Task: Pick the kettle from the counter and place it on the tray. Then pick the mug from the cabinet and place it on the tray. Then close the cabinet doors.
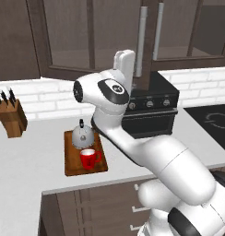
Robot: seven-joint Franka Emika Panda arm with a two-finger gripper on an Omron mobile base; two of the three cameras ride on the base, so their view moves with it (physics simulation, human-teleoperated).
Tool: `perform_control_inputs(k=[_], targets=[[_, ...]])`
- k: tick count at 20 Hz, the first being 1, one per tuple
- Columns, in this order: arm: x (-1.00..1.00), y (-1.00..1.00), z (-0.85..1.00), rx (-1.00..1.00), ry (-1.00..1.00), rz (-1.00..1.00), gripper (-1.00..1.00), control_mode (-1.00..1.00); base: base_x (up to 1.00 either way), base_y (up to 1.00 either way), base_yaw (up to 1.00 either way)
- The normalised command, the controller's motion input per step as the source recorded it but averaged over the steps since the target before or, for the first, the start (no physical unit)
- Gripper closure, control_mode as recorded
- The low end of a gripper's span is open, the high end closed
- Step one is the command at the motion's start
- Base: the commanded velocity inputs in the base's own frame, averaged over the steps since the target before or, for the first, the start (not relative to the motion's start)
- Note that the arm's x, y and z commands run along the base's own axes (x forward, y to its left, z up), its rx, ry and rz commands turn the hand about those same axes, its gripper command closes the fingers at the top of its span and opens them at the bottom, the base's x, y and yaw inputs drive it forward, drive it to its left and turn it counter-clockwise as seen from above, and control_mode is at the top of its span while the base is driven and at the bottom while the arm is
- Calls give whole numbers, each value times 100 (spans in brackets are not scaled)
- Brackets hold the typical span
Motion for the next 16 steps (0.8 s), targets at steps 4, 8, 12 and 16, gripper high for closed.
perform_control_inputs(k=[4,8,12,16], targets=[[45,-31,0,3,0,8,-100,-100,0,0,0],[49,-29,0,2,0,8,-100,-100,0,0,0],[55,-25,0,2,0,8,-100,-100,0,0,0],[56,-25,0,3,0,9,-100,-100,0,0,0]])
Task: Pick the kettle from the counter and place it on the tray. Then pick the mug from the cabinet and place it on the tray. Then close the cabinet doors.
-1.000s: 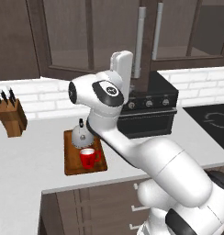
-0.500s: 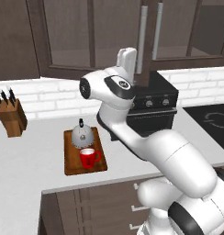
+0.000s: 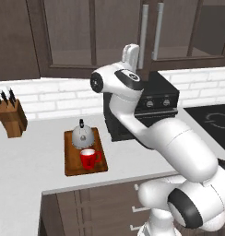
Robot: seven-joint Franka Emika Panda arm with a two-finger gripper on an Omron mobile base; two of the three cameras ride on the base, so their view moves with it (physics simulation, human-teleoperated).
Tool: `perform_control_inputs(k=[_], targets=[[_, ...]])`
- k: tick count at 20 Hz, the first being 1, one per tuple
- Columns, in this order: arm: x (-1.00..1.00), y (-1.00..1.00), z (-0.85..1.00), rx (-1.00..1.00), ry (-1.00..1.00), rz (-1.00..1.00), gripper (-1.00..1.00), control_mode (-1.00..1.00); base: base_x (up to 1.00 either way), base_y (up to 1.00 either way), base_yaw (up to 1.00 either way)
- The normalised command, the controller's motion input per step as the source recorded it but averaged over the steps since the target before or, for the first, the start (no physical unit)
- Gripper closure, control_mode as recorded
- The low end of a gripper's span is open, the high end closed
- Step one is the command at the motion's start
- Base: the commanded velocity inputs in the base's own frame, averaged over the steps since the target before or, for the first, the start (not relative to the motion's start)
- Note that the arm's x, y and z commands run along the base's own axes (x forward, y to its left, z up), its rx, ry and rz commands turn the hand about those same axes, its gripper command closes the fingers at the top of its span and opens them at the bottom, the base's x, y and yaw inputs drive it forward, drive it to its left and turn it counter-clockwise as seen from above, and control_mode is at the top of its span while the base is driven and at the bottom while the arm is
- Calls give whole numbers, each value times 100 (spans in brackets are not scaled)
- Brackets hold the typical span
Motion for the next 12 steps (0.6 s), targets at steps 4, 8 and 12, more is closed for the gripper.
perform_control_inputs(k=[4,8,12], targets=[[56,-24,0,3,0,10,-100,-100,0,0,0],[56,-24,0,3,0,10,-100,-100,0,0,0],[55,-23,0,3,0,11,-100,-100,0,0,0]])
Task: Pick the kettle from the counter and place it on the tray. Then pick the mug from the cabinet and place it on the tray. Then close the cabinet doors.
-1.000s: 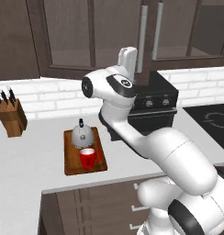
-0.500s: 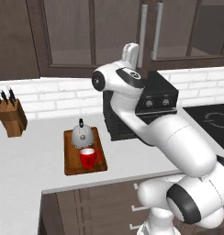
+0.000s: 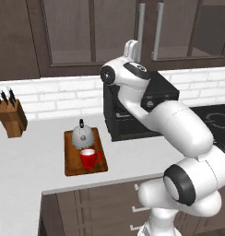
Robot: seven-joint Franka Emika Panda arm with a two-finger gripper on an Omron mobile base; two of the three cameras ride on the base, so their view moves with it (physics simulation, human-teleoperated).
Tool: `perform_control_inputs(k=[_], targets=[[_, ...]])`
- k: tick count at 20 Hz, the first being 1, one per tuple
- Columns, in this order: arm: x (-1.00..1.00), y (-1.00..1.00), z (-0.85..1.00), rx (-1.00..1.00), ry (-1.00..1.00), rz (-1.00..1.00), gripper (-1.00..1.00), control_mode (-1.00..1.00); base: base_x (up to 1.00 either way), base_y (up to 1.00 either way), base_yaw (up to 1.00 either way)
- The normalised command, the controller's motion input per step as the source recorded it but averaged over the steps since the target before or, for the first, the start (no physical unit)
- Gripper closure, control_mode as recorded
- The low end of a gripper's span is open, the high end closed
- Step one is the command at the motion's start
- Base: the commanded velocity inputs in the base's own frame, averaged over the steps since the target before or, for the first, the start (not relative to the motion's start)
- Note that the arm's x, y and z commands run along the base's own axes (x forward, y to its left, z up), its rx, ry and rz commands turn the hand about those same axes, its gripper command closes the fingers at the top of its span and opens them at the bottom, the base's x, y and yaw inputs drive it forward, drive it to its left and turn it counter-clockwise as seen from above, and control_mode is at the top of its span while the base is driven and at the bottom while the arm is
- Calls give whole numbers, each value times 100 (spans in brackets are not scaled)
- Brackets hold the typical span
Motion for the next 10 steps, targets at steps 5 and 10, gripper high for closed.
perform_control_inputs(k=[5,10], targets=[[57,-19,0,3,0,11,-100,-100,0,0,0],[60,-15,-4,1,1,11,-100,-100,0,0,0]])
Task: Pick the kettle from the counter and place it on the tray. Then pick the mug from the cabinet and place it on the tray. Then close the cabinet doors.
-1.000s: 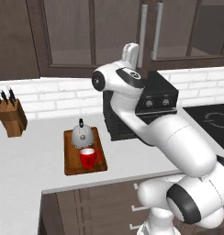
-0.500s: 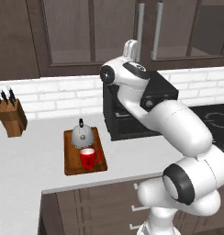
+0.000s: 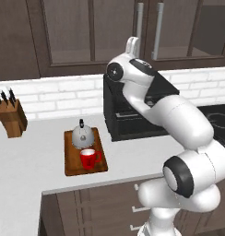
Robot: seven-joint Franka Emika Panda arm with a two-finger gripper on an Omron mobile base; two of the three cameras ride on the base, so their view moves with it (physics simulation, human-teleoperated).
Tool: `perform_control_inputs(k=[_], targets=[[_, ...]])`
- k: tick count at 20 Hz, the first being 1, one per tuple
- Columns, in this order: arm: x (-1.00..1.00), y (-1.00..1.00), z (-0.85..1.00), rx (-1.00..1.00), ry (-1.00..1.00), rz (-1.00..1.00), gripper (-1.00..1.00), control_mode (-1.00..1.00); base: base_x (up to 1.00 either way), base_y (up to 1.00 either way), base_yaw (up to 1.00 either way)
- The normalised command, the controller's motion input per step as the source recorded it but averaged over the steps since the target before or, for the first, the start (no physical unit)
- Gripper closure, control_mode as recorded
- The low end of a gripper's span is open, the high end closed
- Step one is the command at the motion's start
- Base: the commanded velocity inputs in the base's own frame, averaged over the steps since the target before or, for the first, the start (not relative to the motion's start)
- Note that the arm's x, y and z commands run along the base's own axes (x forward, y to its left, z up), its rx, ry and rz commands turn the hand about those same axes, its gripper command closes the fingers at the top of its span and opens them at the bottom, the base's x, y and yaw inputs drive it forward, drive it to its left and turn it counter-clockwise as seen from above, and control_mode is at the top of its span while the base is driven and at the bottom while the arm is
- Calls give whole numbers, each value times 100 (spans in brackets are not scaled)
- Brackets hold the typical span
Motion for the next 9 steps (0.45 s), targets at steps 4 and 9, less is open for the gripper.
perform_control_inputs(k=[4,9], targets=[[60,-9,-10,0,2,10,-100,-100,0,0,0],[57,-6,-13,0,4,9,-100,-100,0,0,0]])
